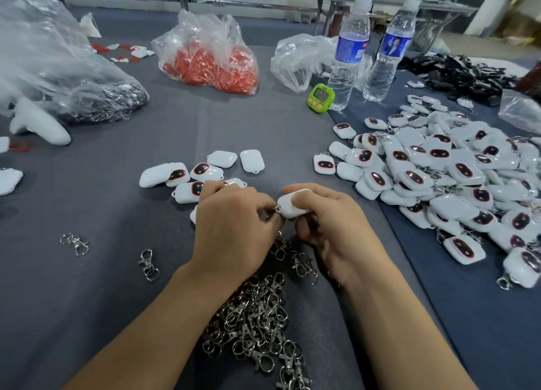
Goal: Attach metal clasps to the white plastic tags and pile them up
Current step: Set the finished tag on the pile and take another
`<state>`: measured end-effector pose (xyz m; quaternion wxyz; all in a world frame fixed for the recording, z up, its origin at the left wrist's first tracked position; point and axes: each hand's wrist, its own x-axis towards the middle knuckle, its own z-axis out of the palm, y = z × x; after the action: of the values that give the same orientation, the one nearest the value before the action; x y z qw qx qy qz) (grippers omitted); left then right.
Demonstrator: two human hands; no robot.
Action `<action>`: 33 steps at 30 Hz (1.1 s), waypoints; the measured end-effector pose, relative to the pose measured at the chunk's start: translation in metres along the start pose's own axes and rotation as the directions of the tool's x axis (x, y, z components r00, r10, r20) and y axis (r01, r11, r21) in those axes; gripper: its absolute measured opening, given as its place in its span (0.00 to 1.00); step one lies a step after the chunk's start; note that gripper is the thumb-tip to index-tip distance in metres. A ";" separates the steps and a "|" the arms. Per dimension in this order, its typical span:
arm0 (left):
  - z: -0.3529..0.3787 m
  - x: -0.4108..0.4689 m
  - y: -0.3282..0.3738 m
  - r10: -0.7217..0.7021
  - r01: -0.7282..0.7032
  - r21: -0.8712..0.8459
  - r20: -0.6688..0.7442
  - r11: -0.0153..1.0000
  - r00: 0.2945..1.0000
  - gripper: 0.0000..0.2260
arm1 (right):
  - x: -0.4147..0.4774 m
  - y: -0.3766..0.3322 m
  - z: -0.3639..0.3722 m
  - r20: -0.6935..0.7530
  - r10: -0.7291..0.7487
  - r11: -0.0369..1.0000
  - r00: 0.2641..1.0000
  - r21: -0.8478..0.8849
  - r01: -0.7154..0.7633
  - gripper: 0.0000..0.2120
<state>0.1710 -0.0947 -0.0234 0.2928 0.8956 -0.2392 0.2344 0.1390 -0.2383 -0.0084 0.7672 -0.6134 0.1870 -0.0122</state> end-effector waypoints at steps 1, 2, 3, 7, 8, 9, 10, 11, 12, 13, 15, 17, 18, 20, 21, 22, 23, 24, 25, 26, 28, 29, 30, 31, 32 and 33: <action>-0.001 0.002 0.000 -0.041 0.040 -0.080 -0.020 0.996 0.999 0.06 | 0.001 -0.001 -0.002 -0.002 0.005 0.999 1.000 0.036 -0.005 0.10; -0.002 0.003 0.000 -0.068 0.063 -0.138 -0.029 0.988 0.997 0.05 | 0.002 -0.002 -0.004 -0.007 0.010 0.997 1.000 0.077 -0.010 0.10; -0.002 0.004 0.000 -0.080 0.073 -0.167 -0.033 0.983 0.996 0.03 | 0.003 -0.002 -0.006 -0.012 0.013 0.994 1.000 0.105 -0.012 0.10; -0.003 0.005 -0.002 -0.133 0.121 -0.223 -0.040 0.967 0.990 0.05 | 0.004 -0.006 -0.012 0.034 -0.033 0.994 0.999 0.101 0.030 0.11; -0.004 0.005 -0.003 -0.155 0.137 -0.234 -0.060 0.962 0.986 0.03 | 0.003 -0.009 -0.014 0.054 -0.064 0.985 0.997 0.162 0.054 0.11; -0.005 0.007 -0.005 -0.180 0.156 -0.239 -0.082 0.959 0.980 0.04 | 0.002 -0.012 -0.017 0.068 -0.093 0.953 0.993 0.294 0.069 0.11; -0.006 0.008 -0.007 -0.203 0.175 -0.229 -0.106 0.958 0.973 0.07 | 0.000 -0.014 -0.021 0.075 -0.119 0.874 0.990 0.481 0.069 0.11; -0.006 0.010 -0.010 -0.224 0.196 -0.211 -0.118 0.958 0.967 0.09 | 0.000 -0.016 -0.025 0.081 -0.150 0.750 0.985 0.658 0.060 0.13; -0.007 0.011 -0.013 -0.242 0.219 -0.175 -0.127 0.960 0.962 0.10 | -0.001 -0.017 -0.030 0.088 -0.179 0.628 0.980 0.777 0.045 0.17; -0.007 0.013 -0.017 -0.256 0.241 -0.123 -0.131 0.963 0.958 0.10 | -0.002 -0.017 -0.032 0.095 -0.193 0.543 0.976 0.840 0.025 0.23; -0.006 0.013 -0.025 -0.264 0.267 0.021 -0.102 0.963 0.959 0.09 | -0.002 -0.016 -0.030 0.105 -0.184 0.527 0.977 0.850 0.008 0.29; -0.005 0.011 -0.030 -0.259 0.259 0.146 -0.020 0.955 0.966 0.11 | -0.003 -0.014 -0.021 0.126 -0.153 0.664 0.980 0.748 0.008 0.26; -0.004 0.011 -0.031 -0.253 0.248 0.185 0.007 0.951 0.967 0.11 | -0.002 -0.013 -0.017 0.143 -0.140 0.726 0.980 0.688 0.003 0.23; -0.004 0.011 -0.032 -0.222 0.213 0.222 0.018 0.952 0.975 0.05 | -0.002 -0.011 -0.011 0.172 -0.124 0.801 0.977 0.599 -0.004 0.17; -0.004 0.011 -0.033 -0.207 0.199 0.229 0.011 0.953 0.978 0.05 | -0.003 -0.011 -0.009 0.183 -0.119 0.828 0.976 0.561 -0.004 0.15; -0.004 0.010 -0.033 -0.193 0.186 0.231 0.008 0.955 0.981 0.06 | -0.003 -0.010 -0.008 0.189 -0.117 0.852 0.975 0.523 0.001 0.13; -0.004 0.009 -0.033 -0.187 0.182 0.218 -0.001 0.959 0.982 0.07 | -0.003 -0.009 -0.008 0.189 -0.113 0.871 0.975 0.491 0.005 0.12; -0.005 0.009 -0.033 -0.190 0.193 0.188 -0.030 0.963 0.981 0.05 | -0.003 -0.008 -0.008 0.187 -0.105 0.885 0.977 0.465 0.007 0.11; -0.006 0.009 -0.032 -0.198 0.205 0.130 -0.071 0.970 0.978 0.04 | -0.002 -0.007 -0.008 0.179 -0.089 0.900 0.980 0.435 0.002 0.10; -0.008 0.008 -0.029 -0.205 0.215 0.080 -0.118 0.973 0.972 0.06 | -0.001 -0.006 -0.007 0.164 -0.069 0.917 0.984 0.399 -0.003 0.09; -0.008 0.008 -0.020 -0.124 0.135 0.046 -0.189 0.990 0.974 0.09 | 0.001 -0.004 -0.002 0.124 -0.023 0.949 0.992 0.314 -0.017 0.07; -0.007 0.008 -0.013 -0.052 0.062 0.037 -0.227 0.997 0.972 0.07 | 0.001 -0.002 0.003 0.114 -0.007 0.960 0.993 0.278 -0.025 0.06; -0.006 0.007 -0.006 0.001 0.004 0.020 -0.252 1.000 0.968 0.05 | 0.000 0.000 0.008 0.116 0.001 0.970 0.993 0.242 -0.030 0.09; -0.004 0.006 0.000 0.031 -0.035 -0.012 -0.258 0.999 0.966 0.04 | -0.001 0.002 0.013 0.128 0.008 0.978 0.992 0.205 -0.034 0.13; -0.003 0.004 0.004 0.041 -0.057 -0.058 -0.240 0.997 0.970 0.04 | -0.003 0.005 0.017 0.141 0.008 0.984 0.990 0.173 -0.033 0.16; -0.003 0.003 0.005 0.040 -0.065 -0.115 -0.200 0.991 0.979 0.06 | -0.005 0.006 0.020 0.146 0.003 0.987 0.989 0.157 -0.026 0.17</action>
<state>0.1696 -0.0977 -0.0175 0.3625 0.8419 -0.2464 0.3148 0.1389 -0.2168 -0.0087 0.8252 -0.5483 0.1335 0.0234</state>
